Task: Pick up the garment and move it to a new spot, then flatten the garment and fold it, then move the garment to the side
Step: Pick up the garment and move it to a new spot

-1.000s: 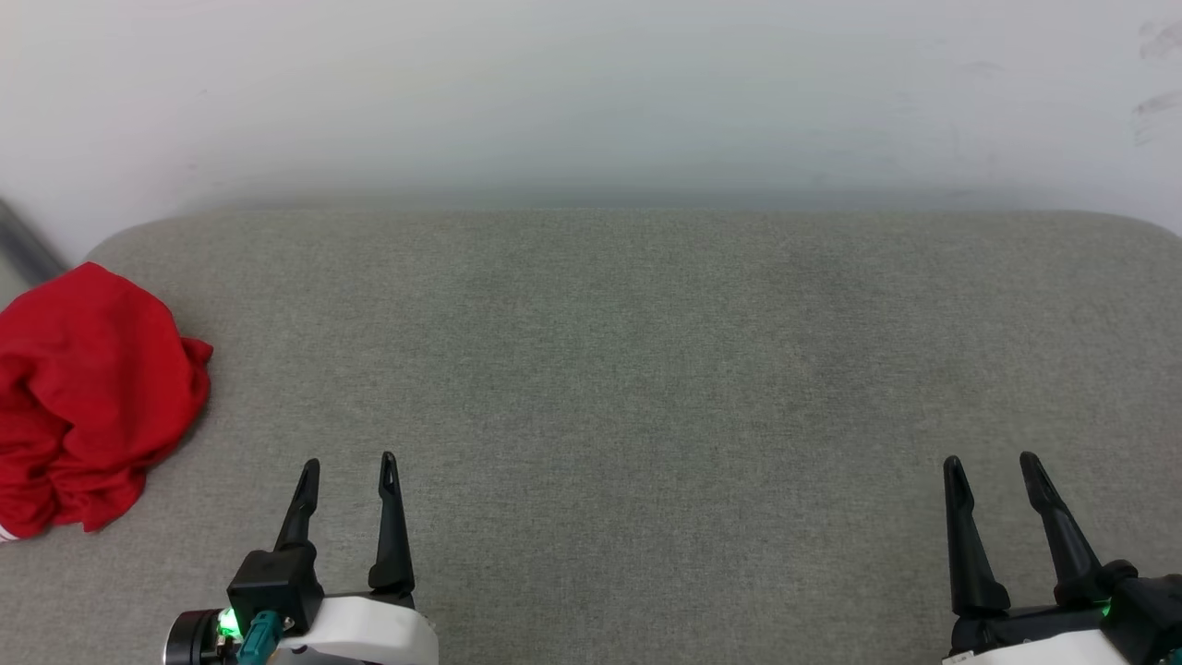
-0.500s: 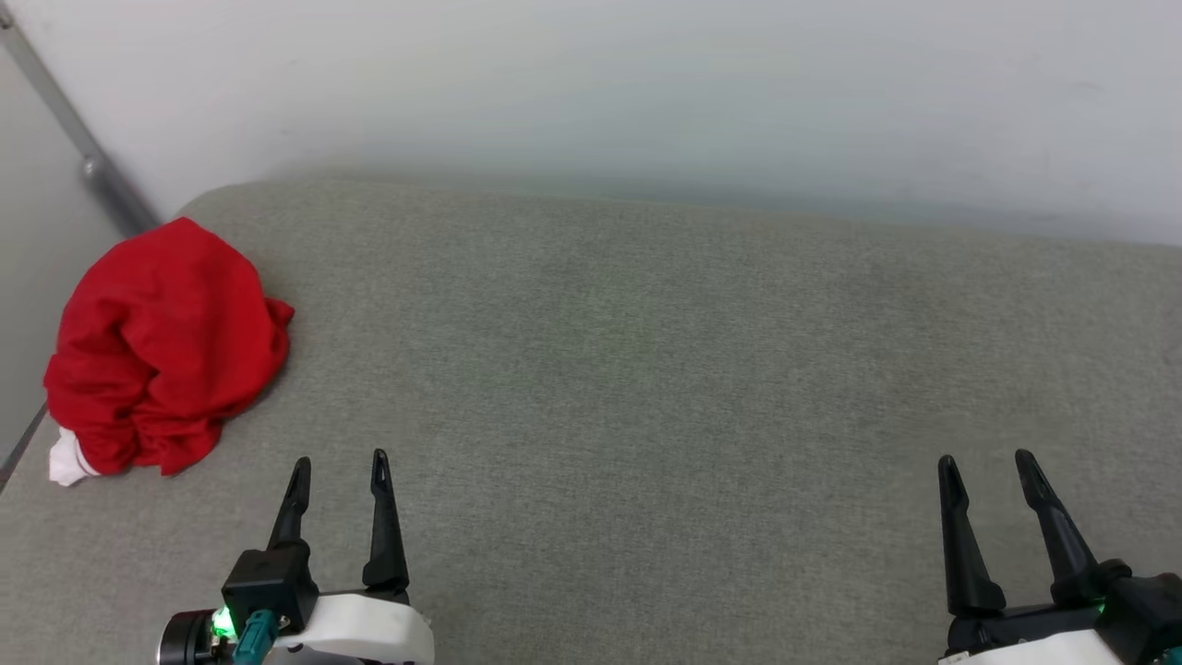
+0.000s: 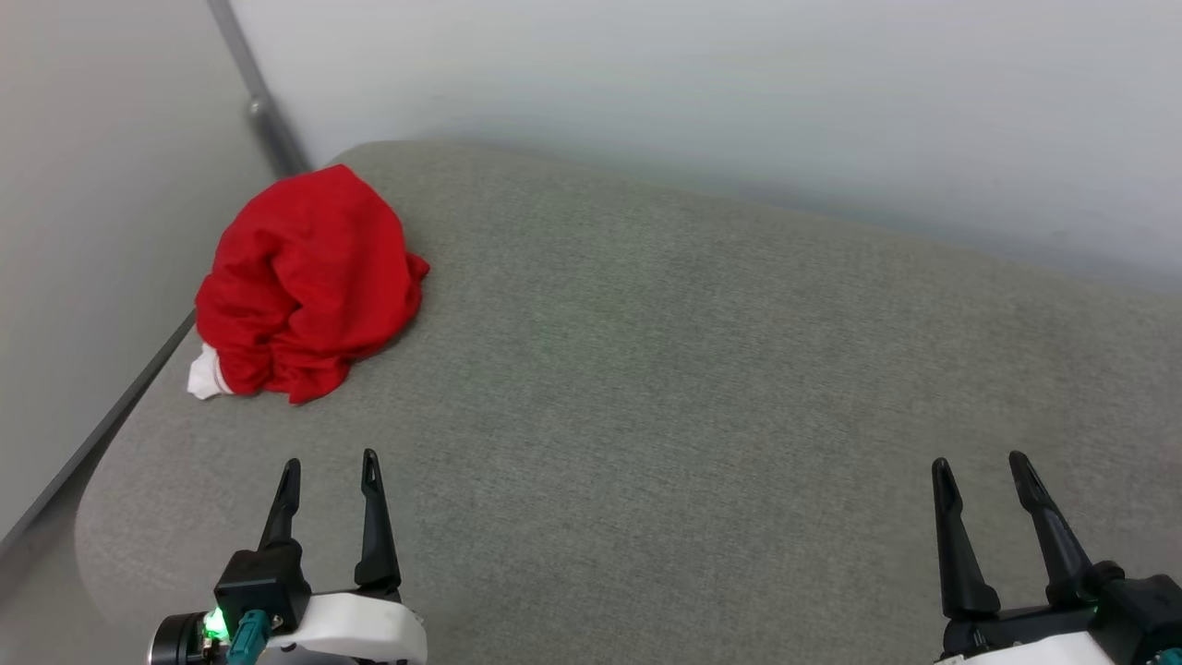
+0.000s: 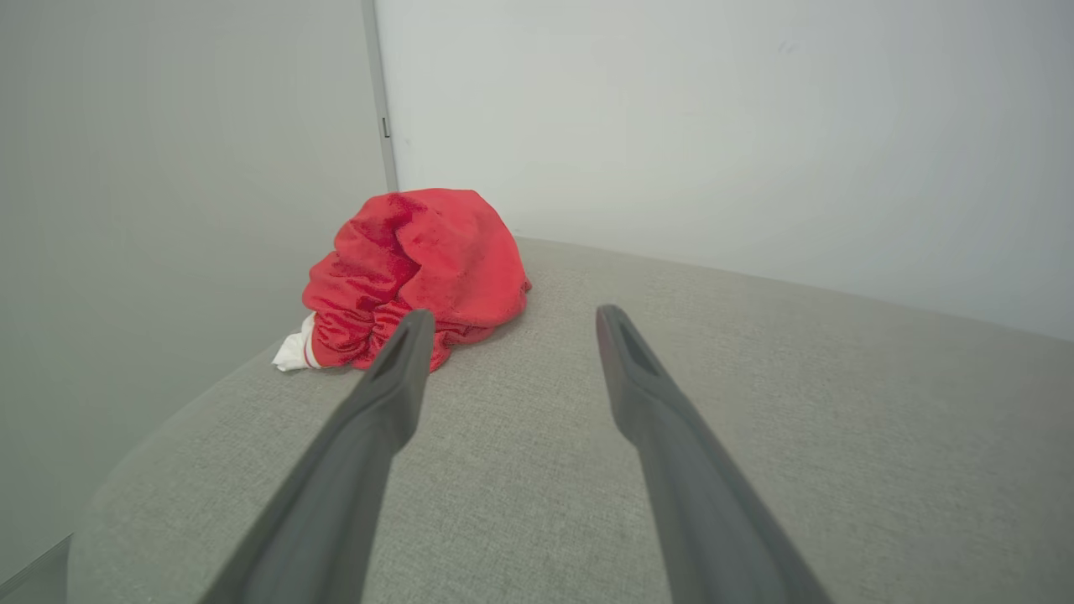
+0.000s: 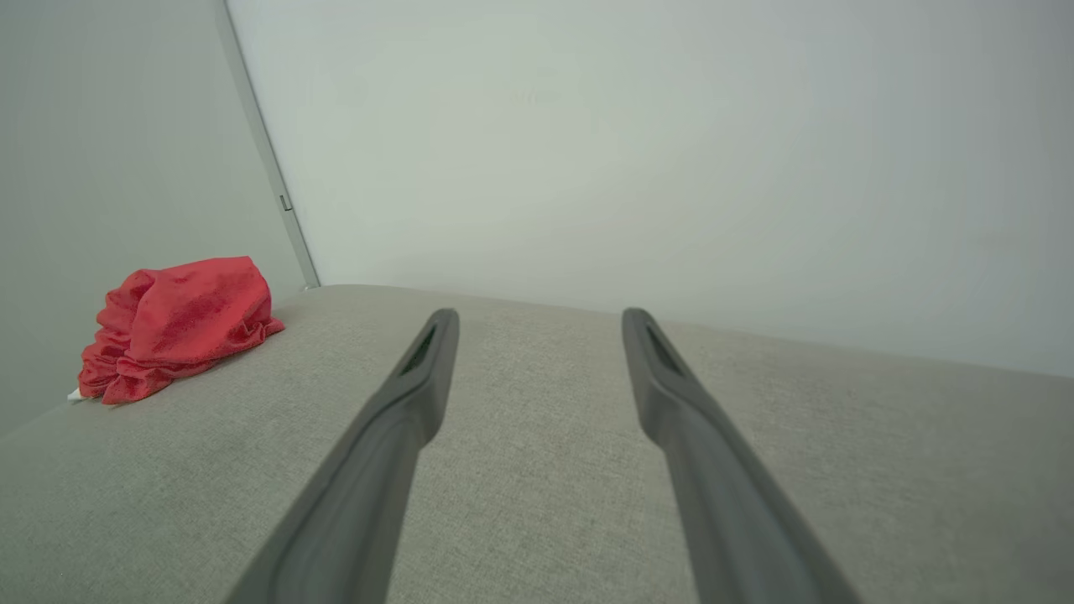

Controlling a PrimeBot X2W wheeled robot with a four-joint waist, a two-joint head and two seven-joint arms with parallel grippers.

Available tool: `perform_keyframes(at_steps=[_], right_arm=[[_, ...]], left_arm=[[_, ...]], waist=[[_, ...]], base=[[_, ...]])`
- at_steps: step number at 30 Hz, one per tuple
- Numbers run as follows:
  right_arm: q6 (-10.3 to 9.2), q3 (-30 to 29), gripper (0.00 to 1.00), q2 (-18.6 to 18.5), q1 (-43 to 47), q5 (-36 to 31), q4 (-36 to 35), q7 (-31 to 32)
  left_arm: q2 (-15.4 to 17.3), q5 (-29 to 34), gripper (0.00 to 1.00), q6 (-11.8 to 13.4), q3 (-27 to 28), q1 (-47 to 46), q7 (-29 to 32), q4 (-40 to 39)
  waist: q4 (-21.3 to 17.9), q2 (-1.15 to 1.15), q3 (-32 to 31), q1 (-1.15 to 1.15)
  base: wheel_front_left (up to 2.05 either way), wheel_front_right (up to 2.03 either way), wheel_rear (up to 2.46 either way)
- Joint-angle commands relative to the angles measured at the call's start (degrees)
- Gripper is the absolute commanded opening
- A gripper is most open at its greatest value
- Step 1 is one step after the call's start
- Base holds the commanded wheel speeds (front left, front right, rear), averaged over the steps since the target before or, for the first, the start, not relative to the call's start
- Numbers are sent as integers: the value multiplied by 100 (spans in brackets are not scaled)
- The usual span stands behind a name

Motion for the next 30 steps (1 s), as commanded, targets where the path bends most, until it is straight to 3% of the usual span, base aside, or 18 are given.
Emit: perform_keyframes(at_steps=[1,14,25,30], right_arm=[[-2,2,100,7,67,-38,-14,-13],[-2,32,100,7,74,-123,-14,-13],[-3,176,100,7,-38,-190,49,-12],[-3,124,100,7,-27,-239,10,-13]], left_arm=[[-5,6,100,9,16,-35,-16,-4],[-6,-55,100,93,76,91,-16,-11],[-3,-128,100,213,187,174,-16,-131],[3,-30,100,23,291,-111,-16,8]], waist=[[229,0,12,0],[1137,0,24,0],[1197,0,92,0],[1178,0,128,0]], base=[[0,0,0],[0,0,0],[0,0,0],[0,0,0]])
